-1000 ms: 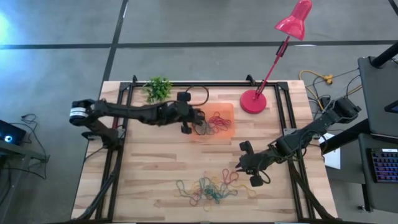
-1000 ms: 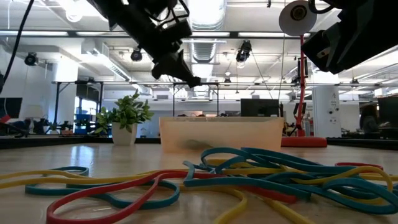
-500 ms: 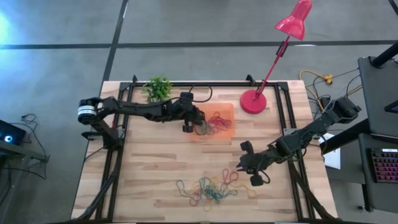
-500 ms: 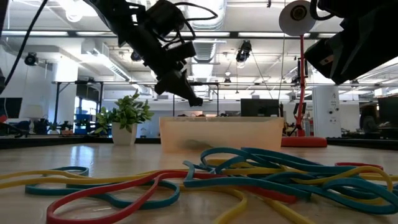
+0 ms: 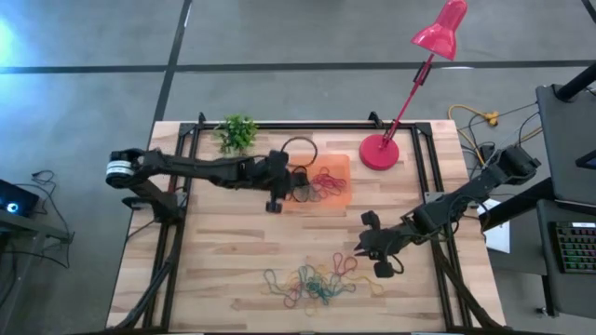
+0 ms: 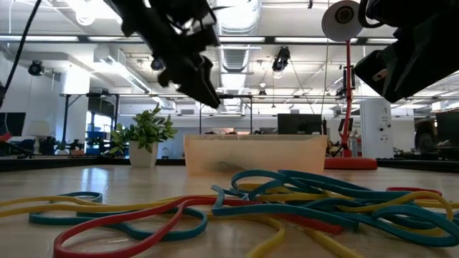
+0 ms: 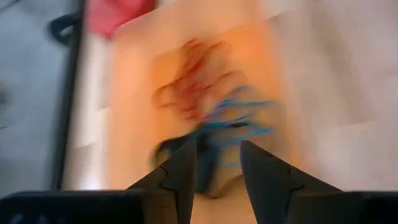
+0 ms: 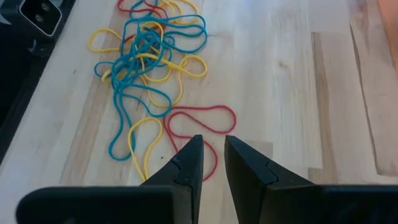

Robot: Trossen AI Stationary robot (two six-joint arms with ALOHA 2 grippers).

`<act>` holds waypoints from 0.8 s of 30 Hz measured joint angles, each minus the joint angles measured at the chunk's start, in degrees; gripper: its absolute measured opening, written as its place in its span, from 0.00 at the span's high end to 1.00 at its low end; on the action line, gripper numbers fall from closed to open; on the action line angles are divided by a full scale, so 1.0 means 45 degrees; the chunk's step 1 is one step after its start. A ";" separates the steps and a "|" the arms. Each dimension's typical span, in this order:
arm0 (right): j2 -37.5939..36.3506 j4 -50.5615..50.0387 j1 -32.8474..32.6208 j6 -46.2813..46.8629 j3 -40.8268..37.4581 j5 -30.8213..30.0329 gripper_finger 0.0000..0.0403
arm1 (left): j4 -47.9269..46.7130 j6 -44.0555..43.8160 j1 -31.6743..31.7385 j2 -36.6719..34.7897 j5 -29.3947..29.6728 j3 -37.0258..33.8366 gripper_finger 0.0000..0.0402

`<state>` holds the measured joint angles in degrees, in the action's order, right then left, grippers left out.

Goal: Pick and place rubber bands into bin
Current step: Put the right red rubber band into the bin

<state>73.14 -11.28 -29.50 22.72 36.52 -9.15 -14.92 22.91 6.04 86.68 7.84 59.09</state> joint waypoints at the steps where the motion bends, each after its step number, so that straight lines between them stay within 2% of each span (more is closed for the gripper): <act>1: 0.0000 0.0221 0.0000 -0.0038 -0.0103 0.0000 0.86 | -0.0096 -0.0214 -0.0301 -0.0162 -0.0161 -0.0063 0.73; 7: 0.0161 0.2409 0.0024 -0.0924 -0.0747 0.0026 0.86 | -0.0336 -0.1118 -0.2224 -0.0625 -0.0284 -0.0243 0.73; 11: 0.0966 0.3625 0.0024 -0.1434 -0.1017 0.0416 0.86 | -0.0302 -0.1764 -0.3092 -0.0715 -0.0228 -0.0272 0.73; 18: 0.3158 0.3994 0.0034 -0.1892 -0.0683 0.0476 0.86 | -0.0241 -0.2371 -0.3895 -0.0715 0.0031 -0.0296 0.73; 24: 0.3747 0.3366 0.0029 -0.2093 -0.0462 0.0675 0.84 | -0.0353 -0.2941 -0.4124 -0.0715 0.0039 -0.0302 0.73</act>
<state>90.01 3.87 -29.36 13.30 34.44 -6.11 -16.51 9.67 -12.51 83.46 8.01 57.73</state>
